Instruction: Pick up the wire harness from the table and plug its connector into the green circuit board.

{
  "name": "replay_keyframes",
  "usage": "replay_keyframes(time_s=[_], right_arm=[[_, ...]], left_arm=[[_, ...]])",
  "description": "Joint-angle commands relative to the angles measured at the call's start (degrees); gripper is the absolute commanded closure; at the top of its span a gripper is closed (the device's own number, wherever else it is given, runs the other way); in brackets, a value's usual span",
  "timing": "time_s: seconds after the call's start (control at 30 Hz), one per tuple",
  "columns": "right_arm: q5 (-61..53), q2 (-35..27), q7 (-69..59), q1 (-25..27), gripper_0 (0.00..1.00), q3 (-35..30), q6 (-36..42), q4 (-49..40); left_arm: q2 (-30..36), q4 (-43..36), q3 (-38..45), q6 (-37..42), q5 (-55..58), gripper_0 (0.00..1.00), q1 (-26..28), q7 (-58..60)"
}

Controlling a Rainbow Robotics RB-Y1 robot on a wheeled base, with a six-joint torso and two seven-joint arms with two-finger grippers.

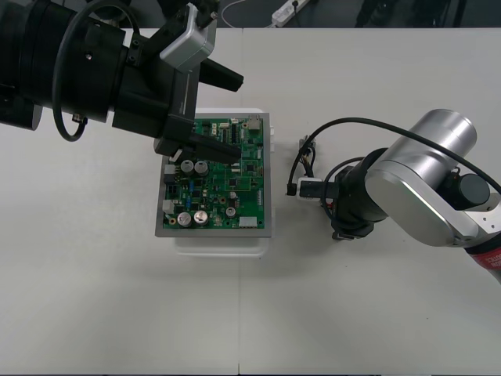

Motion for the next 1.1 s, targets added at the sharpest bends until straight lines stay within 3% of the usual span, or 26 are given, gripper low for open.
replay_keyframes(time_s=[0.03, 1.1], right_arm=[[1.4, -0.1, -1.8, 1.1, 0.00, 3.0, -0.2, 1.8], [1.2, -3.6, -1.8, 1.1, 0.00, 2.9, -0.2, 1.9]], left_arm=[[-1.0, -0.3, -0.6, 2.9, -0.2, 0.00, -2.7, -0.6], [-1.0, -0.3, -0.6, 2.9, -0.2, 0.00, -2.7, -0.6]])
